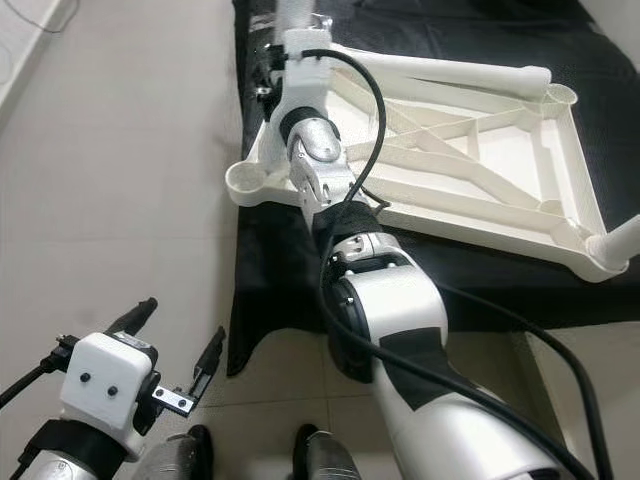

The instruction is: Building children table

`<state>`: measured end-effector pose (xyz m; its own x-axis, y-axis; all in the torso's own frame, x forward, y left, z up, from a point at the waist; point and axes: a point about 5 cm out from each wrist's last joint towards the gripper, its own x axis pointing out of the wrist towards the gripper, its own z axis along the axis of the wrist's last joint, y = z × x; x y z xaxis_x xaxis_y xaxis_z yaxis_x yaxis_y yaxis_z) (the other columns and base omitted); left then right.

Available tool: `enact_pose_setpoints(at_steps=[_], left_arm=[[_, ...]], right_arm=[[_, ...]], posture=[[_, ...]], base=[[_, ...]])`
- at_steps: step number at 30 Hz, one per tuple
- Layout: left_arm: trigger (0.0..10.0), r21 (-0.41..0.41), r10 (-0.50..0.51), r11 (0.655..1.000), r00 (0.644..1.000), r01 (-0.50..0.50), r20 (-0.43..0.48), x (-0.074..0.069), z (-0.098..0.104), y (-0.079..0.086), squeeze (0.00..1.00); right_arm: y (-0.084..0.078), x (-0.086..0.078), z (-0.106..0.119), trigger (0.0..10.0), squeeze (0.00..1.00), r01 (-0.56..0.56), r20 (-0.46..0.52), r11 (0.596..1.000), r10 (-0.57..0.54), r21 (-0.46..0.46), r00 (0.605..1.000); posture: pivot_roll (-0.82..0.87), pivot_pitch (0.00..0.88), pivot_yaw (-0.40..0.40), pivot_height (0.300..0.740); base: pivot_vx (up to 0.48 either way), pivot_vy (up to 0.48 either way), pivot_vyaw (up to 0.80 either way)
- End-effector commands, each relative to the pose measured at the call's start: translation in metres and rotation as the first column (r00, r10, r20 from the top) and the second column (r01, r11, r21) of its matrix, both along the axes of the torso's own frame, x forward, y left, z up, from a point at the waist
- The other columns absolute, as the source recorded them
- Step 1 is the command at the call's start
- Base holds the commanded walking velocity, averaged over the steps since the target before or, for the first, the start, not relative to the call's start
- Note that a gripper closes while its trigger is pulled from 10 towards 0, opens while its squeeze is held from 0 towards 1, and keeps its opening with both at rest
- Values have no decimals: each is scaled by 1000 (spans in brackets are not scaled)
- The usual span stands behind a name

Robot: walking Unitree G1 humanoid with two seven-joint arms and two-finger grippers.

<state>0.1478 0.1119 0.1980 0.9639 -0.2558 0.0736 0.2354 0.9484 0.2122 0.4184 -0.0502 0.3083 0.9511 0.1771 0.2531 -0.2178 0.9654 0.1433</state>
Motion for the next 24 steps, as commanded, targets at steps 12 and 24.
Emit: enact_pose_setpoints(at_steps=[12, 24], left_arm=[[10000, 15, 2, 1000, 1000, -2, -13, 2, -6, -1, 0], [10000, 20, 5, 1000, 1000, -5, 0, 6, -6, -1, 0]], right_arm=[[28, -10, -24, 0, 0, -151, 21, 961, 150, 234, 988], [23, -14, -35, 0, 0, 127, 63, 992, -127, 8, 990]], posture=[[188, 272, -91, 740], [193, 252, -106, 740]], base=[[0, 0, 0], [0, 0, 0]])
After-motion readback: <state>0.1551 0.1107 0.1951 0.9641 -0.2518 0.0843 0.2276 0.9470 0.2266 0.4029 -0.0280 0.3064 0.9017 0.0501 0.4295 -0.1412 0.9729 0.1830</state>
